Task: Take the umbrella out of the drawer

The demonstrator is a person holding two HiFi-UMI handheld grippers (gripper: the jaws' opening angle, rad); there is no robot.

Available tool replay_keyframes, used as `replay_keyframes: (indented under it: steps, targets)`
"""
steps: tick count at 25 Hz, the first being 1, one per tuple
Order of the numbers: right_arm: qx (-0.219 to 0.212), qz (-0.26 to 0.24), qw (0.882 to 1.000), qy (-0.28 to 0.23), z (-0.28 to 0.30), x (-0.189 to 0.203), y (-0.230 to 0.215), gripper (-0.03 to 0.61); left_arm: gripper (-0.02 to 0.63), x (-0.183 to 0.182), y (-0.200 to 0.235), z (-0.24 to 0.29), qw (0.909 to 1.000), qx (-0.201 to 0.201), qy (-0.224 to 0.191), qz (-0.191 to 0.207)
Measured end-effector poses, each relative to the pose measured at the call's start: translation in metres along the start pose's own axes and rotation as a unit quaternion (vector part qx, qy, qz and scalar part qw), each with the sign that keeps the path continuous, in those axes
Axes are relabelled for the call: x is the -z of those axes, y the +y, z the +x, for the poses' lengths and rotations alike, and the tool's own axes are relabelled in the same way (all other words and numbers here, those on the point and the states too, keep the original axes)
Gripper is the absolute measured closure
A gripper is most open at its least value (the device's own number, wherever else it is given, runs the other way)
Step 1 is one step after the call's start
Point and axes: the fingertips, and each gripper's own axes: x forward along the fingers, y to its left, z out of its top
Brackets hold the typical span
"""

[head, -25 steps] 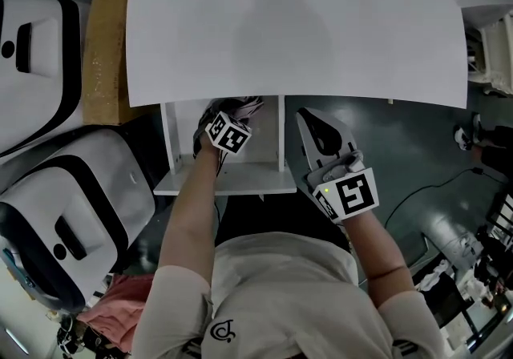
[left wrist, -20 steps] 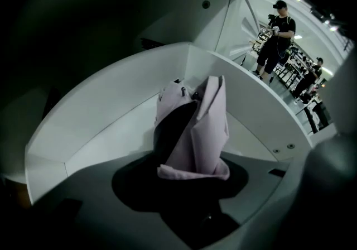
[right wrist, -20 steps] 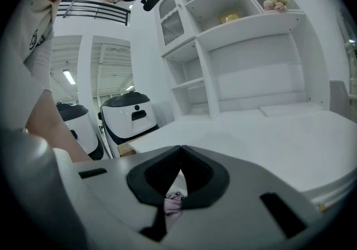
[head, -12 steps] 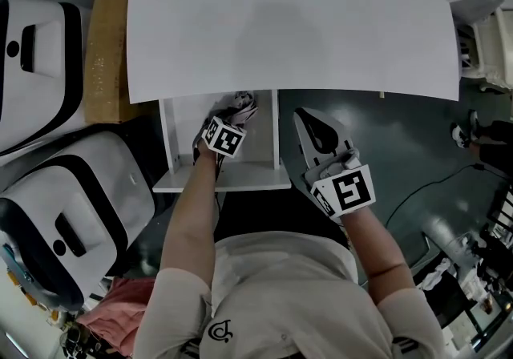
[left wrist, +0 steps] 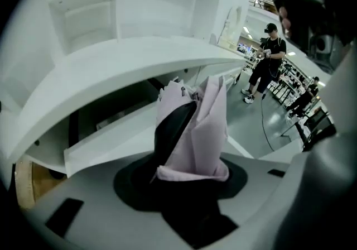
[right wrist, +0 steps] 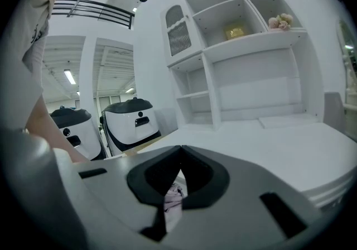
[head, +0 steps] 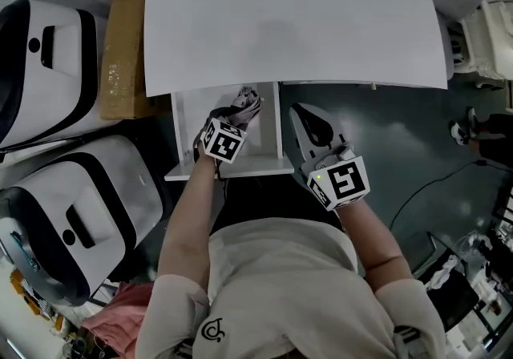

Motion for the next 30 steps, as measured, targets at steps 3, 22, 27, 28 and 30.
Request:
replay_keyframes:
  steps: [3, 22, 27, 28, 30]
  targets:
    - [0.003, -0.015, 1.000, -0.005, -0.006, -0.011, 0.011, 0.572, 0.402, -0.011, -0.006, -0.031, 0.9997, -0.003, -0.026, 0.000]
    - [0.053, -0.062, 0.993, -0.087, -0.036, -0.097, 0.053, 0.572, 0.400, -0.130, -0.003, -0.258, 0.9517, -0.059, -0.298, 0.047]
    - [0.050, -0.069, 0.992, -0.094, -0.036, -0.112, 0.056, 0.572, 0.400, -0.151, -0.004, -0.312, 0.9237, -0.069, -0.374, 0.043]
    - [0.047, -0.067, 0.992, -0.097, -0.036, -0.115, 0.057, 0.572, 0.400, -0.154, -0.004, -0.323, 0.9167, -0.072, -0.391, 0.044]
    - [0.041, -0.063, 0.992, -0.101, -0.036, -0.120, 0.059, 0.572, 0.400, -0.160, -0.004, -0.346, 0.9027, -0.078, -0.421, 0.046]
